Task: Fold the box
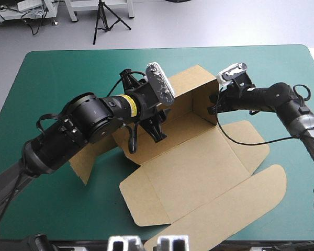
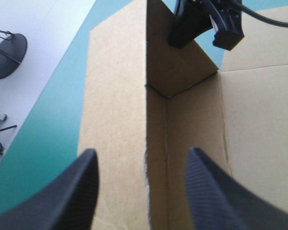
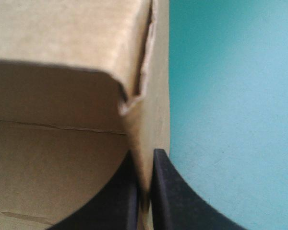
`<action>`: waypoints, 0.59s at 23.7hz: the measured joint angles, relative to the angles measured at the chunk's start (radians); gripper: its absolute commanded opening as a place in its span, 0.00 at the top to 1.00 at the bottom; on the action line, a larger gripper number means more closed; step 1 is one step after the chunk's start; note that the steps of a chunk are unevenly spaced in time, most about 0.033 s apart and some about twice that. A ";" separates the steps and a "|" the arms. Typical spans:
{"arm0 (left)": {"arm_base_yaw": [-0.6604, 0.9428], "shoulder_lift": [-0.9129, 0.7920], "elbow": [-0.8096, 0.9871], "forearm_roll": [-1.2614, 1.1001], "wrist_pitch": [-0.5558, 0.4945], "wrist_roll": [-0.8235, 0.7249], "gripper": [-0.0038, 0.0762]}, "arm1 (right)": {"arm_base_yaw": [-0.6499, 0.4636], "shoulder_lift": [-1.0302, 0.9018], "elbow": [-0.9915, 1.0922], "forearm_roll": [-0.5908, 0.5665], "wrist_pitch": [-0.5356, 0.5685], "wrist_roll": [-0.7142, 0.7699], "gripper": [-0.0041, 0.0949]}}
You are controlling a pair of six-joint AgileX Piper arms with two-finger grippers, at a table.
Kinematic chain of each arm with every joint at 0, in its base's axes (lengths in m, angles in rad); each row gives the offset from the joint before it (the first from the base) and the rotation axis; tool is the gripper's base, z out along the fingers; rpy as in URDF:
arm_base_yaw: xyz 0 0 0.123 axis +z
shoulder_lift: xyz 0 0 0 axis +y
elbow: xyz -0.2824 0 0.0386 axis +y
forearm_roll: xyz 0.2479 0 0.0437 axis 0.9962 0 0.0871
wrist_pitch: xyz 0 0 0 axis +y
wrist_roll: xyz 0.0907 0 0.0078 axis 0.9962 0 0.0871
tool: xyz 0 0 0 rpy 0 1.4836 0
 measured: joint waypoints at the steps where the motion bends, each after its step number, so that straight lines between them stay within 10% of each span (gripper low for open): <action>1: 0.000 -0.015 0.000 0.035 0.001 0.000 0.95 | 0.000 0.000 0.000 -0.011 -0.002 0.010 0.98; 14: 0.511 -0.051 -0.002 -0.048 0.037 -0.045 0.93 | 0.000 -0.010 -0.213 -0.392 0.337 0.334 0.98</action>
